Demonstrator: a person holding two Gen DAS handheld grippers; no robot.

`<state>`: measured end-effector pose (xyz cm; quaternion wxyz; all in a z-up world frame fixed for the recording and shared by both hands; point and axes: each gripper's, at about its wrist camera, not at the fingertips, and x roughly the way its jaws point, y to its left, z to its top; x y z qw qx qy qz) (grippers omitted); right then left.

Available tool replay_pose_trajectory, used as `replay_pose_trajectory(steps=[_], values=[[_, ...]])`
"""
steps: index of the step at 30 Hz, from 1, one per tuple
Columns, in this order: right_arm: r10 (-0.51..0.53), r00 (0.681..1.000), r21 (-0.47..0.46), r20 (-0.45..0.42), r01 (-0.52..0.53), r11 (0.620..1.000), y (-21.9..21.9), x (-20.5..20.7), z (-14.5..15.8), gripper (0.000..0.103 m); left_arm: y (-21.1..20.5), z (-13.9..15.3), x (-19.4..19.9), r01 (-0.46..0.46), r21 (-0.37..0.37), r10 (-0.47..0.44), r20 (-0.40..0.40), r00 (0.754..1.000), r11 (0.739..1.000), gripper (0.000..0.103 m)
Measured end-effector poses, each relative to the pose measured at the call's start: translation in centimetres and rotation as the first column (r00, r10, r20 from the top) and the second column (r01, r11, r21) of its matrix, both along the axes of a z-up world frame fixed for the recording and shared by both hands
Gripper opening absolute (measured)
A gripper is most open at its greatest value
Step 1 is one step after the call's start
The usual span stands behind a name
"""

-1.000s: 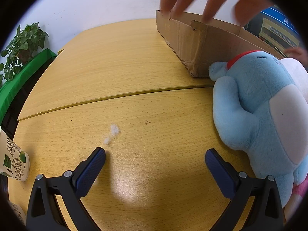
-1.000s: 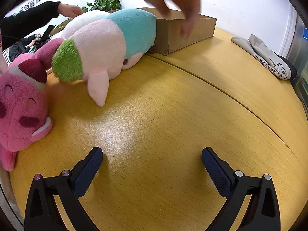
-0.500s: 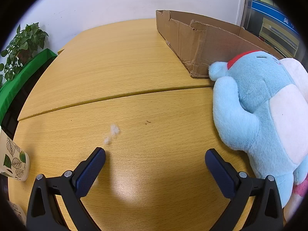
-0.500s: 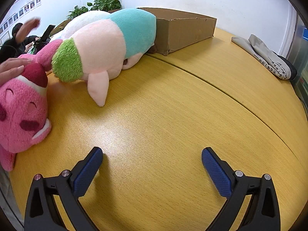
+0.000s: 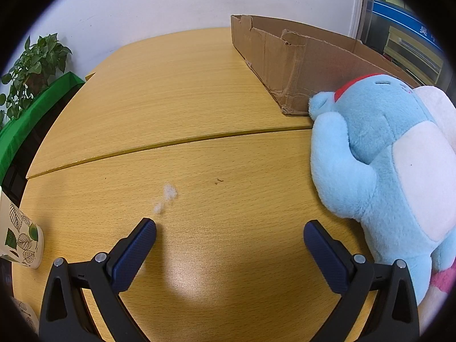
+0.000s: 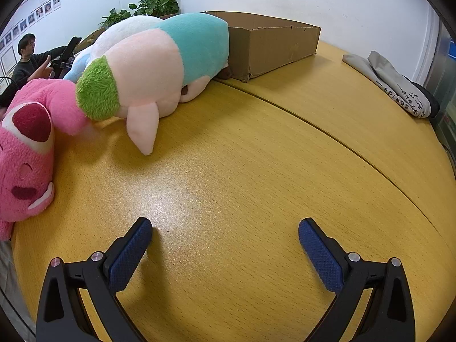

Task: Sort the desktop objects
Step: 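Move both grippers toward the pink plush bear on the table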

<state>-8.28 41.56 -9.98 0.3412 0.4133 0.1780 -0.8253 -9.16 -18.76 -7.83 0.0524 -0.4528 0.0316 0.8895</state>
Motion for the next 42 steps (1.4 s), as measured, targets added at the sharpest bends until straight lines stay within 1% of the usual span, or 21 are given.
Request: replay_pose_trajectory(steps=[7, 9, 11, 12, 15, 17, 20, 23, 26, 29, 31, 33, 36, 39, 40, 41, 42], values=[[0.000, 1.000, 0.000, 0.000, 0.000, 1.000, 0.0, 0.0, 0.0, 0.103, 0.0, 0.0, 0.3, -0.004, 0.002, 0.004, 0.001, 1.000, 1.000, 0.103], [0.000, 1.000, 0.000, 0.000, 0.000, 1.000, 0.0, 0.0, 0.0, 0.103, -0.3, 0.0, 0.7, -0.019, 0.002, 0.019, 0.000, 1.000, 1.000, 0.103], [0.000, 1.000, 0.000, 0.000, 0.000, 1.000, 0.0, 0.0, 0.0, 0.103, -0.8, 0.5, 2.0, -0.062, 0.018, 0.063, -0.023, 0.998, 0.998, 0.103], [0.000, 1.000, 0.000, 0.000, 0.000, 1.000, 0.0, 0.0, 0.0, 0.103, -0.9, 1.0, 3.0, -0.087, 0.039, 0.088, -0.040, 0.995, 0.995, 0.103], [0.000, 1.000, 0.000, 0.000, 0.000, 1.000, 0.0, 0.0, 0.0, 0.103, -0.4, 3.5, 6.3, -0.107, 0.093, 0.118, -0.114, 0.986, 0.990, 0.102], [0.000, 1.000, 0.000, 0.000, 0.000, 1.000, 0.0, 0.0, 0.0, 0.103, 0.8, 5.8, 9.0, -0.079, 0.118, 0.099, -0.172, 0.980, 0.990, 0.103], [0.001, 1.000, 0.000, 0.000, -0.001, 1.000, 0.0, 0.0, 0.0, 0.103, 3.0, 8.3, 12.1, -0.016, 0.174, 0.051, -0.197, 0.979, 0.985, 0.102], [0.001, 1.000, 0.000, 0.000, -0.001, 1.000, 0.0, 0.0, 0.0, 0.103, 5.3, 9.3, 14.1, 0.006, 0.213, 0.035, -0.188, 0.982, 0.977, 0.103], [0.000, 1.000, 0.000, 0.000, 0.000, 1.000, 0.0, 0.0, 0.0, 0.103, 7.9, 9.2, 16.3, 0.025, 0.253, 0.019, -0.169, 0.985, 0.967, 0.103], [-0.008, 1.000, 0.000, 0.000, 0.008, 1.000, 0.0, -0.1, 0.0, 0.103, 9.5, 8.2, 17.6, 0.039, 0.294, 0.003, -0.140, 0.990, 0.955, 0.102], [-0.018, 1.000, 0.000, 0.000, 0.018, 1.000, -0.1, -0.1, 0.0, 0.103, 10.6, 7.2, 18.2, 0.046, 0.326, -0.011, -0.106, 0.994, 0.944, 0.102], [-0.033, 0.999, 0.000, 0.001, 0.033, 0.999, -0.2, -0.2, 0.1, 0.103, 11.4, 6.6, 18.5, 0.054, 0.342, -0.026, -0.086, 0.996, 0.938, 0.102], [-0.097, 0.995, 0.002, -0.001, 0.097, 0.995, -0.4, 0.0, 0.1, 0.103, 12.8, 6.4, 18.9, 0.080, 0.352, -0.056, -0.077, 0.995, 0.932, 0.102], [-0.166, 0.986, -0.002, 0.002, 0.166, 0.986, -0.6, 1.3, 0.2, 0.103, 13.2, 6.4, 19.1, 0.099, 0.377, -0.080, -0.066, 0.995, 0.921, 0.102], [-0.170, 0.985, -0.009, -0.016, 0.170, 0.985, -0.8, 2.3, 0.5, 0.103, 13.3, 6.3, 19.1, 0.103, 0.384, -0.087, -0.059, 0.994, 0.917, 0.102], [-0.185, 0.980, -0.022, -0.066, 0.184, 0.983, -1.1, 4.0, 1.3, 0.103, 13.4, 6.2, 19.2, 0.106, 0.391, -0.093, -0.052, 0.994, 0.914, 0.102], [-0.210, 0.972, -0.055, -0.102, 0.205, 0.977, -1.2, 5.7, 2.3, 0.103, 13.4, 6.0, 19.3, 0.110, 0.395, -0.100, -0.046, 0.994, 0.912, 0.102]])
